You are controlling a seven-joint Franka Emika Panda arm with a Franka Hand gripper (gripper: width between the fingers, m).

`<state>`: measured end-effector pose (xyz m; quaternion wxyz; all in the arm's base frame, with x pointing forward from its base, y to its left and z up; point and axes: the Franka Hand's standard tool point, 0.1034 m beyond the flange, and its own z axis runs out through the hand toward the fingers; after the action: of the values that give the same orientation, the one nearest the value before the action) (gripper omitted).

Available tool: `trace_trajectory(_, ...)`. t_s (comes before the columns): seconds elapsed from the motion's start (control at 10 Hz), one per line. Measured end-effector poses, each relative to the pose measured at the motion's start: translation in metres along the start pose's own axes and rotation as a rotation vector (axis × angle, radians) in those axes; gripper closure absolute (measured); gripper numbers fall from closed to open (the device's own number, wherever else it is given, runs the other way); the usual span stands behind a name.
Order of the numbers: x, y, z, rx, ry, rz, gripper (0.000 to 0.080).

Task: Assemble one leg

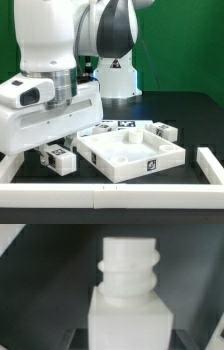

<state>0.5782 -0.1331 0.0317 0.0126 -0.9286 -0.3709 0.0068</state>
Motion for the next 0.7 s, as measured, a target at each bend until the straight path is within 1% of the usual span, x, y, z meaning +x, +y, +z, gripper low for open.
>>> trace_trajectory(0.1,-0.003,0.0,0.002,0.001,0.0,0.01,0.0518)
trace_trajectory(0.2,-0.016,-0.002,0.009,0.009,-0.015,0.039,0.0518)
trace_trajectory(0.3,-0.027,-0.002,0.017,0.024,-0.024,0.064,0.0518)
trace_trajectory(0.4,-0.029,-0.003,0.022,0.03,-0.028,0.073,0.0518)
trace_trajectory(0.7,-0.029,-0.003,0.022,0.029,-0.028,0.072,0.0518)
